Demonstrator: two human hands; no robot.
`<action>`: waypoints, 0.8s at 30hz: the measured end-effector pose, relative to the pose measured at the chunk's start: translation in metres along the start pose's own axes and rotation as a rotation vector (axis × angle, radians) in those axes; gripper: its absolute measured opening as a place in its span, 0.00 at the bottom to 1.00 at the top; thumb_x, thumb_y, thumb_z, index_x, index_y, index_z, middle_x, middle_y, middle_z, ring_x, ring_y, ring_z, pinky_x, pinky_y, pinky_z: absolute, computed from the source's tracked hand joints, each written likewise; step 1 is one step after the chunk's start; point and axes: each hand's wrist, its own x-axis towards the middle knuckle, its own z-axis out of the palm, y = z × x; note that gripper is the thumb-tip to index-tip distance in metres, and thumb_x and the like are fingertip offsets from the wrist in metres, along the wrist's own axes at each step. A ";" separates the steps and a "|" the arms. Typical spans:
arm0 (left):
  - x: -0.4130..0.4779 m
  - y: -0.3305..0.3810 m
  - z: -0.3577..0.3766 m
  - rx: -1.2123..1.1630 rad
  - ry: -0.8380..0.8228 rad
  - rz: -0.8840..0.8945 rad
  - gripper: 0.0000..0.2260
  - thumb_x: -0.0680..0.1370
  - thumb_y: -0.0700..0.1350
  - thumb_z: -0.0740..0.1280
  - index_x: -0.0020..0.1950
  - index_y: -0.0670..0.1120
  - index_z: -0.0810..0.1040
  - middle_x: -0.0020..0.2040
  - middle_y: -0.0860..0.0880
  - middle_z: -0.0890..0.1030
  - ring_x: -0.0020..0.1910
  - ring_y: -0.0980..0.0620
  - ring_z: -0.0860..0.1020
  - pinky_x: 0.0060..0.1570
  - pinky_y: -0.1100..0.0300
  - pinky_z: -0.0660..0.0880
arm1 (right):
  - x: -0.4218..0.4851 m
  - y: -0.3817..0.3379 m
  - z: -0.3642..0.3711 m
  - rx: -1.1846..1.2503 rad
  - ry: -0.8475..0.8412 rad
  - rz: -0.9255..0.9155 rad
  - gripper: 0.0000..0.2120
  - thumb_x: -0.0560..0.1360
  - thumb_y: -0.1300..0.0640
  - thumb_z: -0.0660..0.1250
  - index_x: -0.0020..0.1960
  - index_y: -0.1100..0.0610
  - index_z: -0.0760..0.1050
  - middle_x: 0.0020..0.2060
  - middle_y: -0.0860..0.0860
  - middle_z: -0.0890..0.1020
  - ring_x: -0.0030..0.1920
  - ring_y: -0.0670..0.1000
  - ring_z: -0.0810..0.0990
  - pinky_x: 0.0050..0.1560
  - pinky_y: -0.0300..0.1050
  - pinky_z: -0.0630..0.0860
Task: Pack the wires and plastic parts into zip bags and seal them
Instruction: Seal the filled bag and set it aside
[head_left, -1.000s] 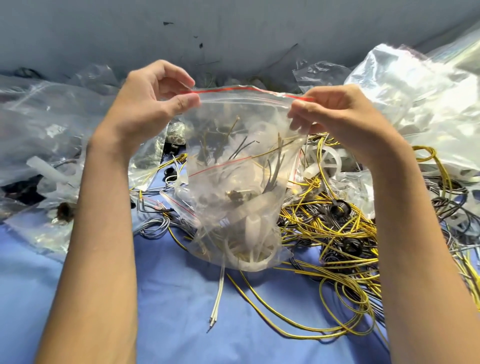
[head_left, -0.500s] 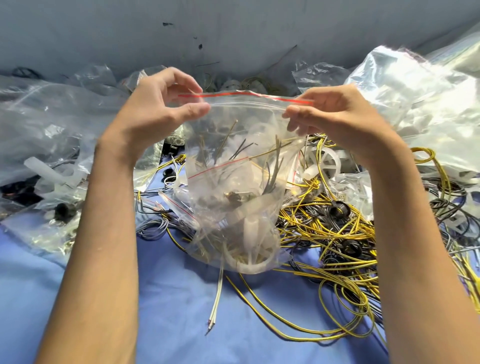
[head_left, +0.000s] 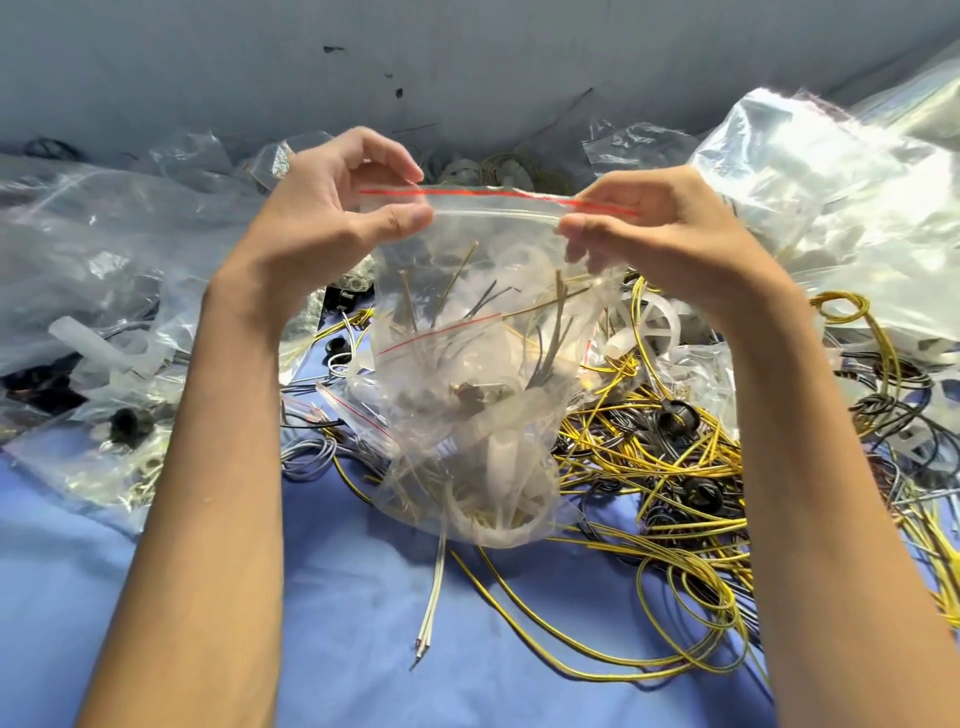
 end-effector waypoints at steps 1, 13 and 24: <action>0.000 0.000 0.001 -0.009 -0.005 -0.016 0.11 0.73 0.35 0.70 0.46 0.50 0.74 0.44 0.52 0.78 0.43 0.64 0.78 0.51 0.67 0.75 | 0.001 0.000 0.002 -0.009 0.014 -0.002 0.04 0.76 0.61 0.68 0.47 0.62 0.80 0.34 0.50 0.81 0.32 0.44 0.76 0.37 0.35 0.74; 0.003 -0.005 0.003 -0.062 0.017 -0.026 0.10 0.73 0.34 0.70 0.45 0.48 0.74 0.43 0.51 0.78 0.41 0.63 0.78 0.46 0.69 0.73 | 0.001 -0.002 0.003 -0.009 0.033 -0.032 0.03 0.75 0.64 0.67 0.44 0.63 0.79 0.31 0.51 0.81 0.30 0.43 0.76 0.36 0.34 0.73; 0.003 -0.010 0.001 -0.067 0.013 -0.049 0.10 0.73 0.34 0.70 0.45 0.48 0.74 0.42 0.51 0.78 0.41 0.63 0.78 0.47 0.69 0.73 | -0.004 0.003 -0.004 0.022 0.012 0.045 0.04 0.76 0.64 0.67 0.43 0.60 0.79 0.29 0.47 0.81 0.31 0.43 0.77 0.38 0.35 0.74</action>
